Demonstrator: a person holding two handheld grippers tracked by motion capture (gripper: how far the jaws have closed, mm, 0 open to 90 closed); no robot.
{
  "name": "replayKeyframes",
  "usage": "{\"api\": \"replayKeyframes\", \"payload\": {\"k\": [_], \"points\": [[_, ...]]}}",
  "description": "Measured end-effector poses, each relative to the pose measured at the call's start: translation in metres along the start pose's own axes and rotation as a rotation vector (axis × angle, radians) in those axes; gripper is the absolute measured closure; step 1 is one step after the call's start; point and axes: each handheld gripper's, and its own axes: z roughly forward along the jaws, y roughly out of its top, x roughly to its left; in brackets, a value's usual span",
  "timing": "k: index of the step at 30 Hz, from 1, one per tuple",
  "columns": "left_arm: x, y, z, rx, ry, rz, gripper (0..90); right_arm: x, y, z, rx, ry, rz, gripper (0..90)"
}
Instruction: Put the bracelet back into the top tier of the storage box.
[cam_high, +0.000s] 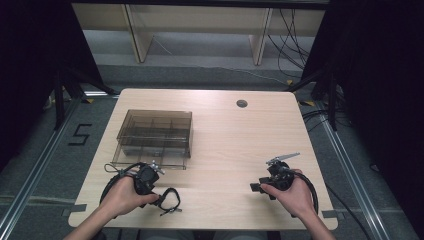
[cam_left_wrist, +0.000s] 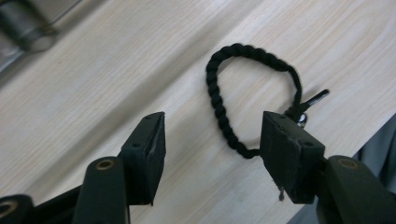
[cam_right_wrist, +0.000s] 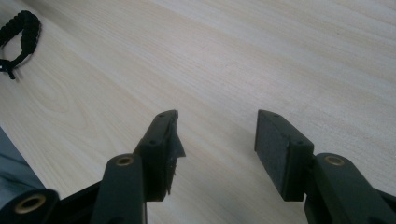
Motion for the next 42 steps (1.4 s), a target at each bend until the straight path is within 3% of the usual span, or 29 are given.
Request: {"api": "replayKeyframes", "payload": {"k": [7, 9, 14, 17, 19, 24, 27, 31, 37, 38, 39, 42], "points": [[-0.006, 0.009, 0.003, 0.025, 0.005, 0.001, 43.6, 0.000, 0.000, -0.001, -0.003, 0.000, -0.017, 50.6], [-0.008, 0.012, 0.004, 0.034, 0.010, 0.001, 44.1, 0.003, 0.000, -0.002, 0.019, 0.000, 0.014, 50.9], [-0.008, 0.019, 0.008, 0.073, 0.003, -0.001, 49.0, 0.003, 0.000, -0.001, 0.014, 0.000, 0.009, 51.4], [-0.007, 0.023, 0.010, 0.100, -0.008, -0.017, 51.5, 0.003, 0.000, -0.001, 0.013, -0.008, 0.011, 51.4], [-0.007, 0.025, 0.012, 0.114, -0.011, -0.051, 53.0, 0.003, 0.000, -0.001, 0.016, -0.002, 0.012, 51.4], [-0.008, 0.028, 0.014, 0.117, -0.010, -0.054, 57.0, 0.004, 0.000, -0.001, 0.023, 0.000, 0.015, 51.4], [-0.008, 0.031, 0.014, 0.142, -0.011, -0.051, 58.7, 0.002, 0.001, -0.001, 0.020, -0.014, -0.010, 51.4], [-0.007, 0.034, 0.019, 0.168, 0.017, -0.036, 62.0, 0.002, 0.000, -0.001, 0.022, -0.009, -0.008, 51.4], [-0.009, 0.035, 0.024, 0.185, 0.015, -0.041, 65.9, 0.003, 0.000, -0.001, 0.023, -0.012, -0.003, 51.4], [-0.008, 0.036, 0.024, 0.182, 0.020, -0.011, 66.3, 0.003, 0.000, -0.001, 0.025, -0.011, -0.003, 51.4], [-0.010, 0.035, 0.026, 0.188, 0.017, -0.035, 66.9, 0.002, 0.000, 0.000, 0.022, -0.014, -0.009, 51.3], [-0.009, 0.036, 0.027, 0.200, 0.023, -0.022, 69.0, 0.003, 0.000, -0.001, 0.031, -0.010, -0.003, 51.3]]}}
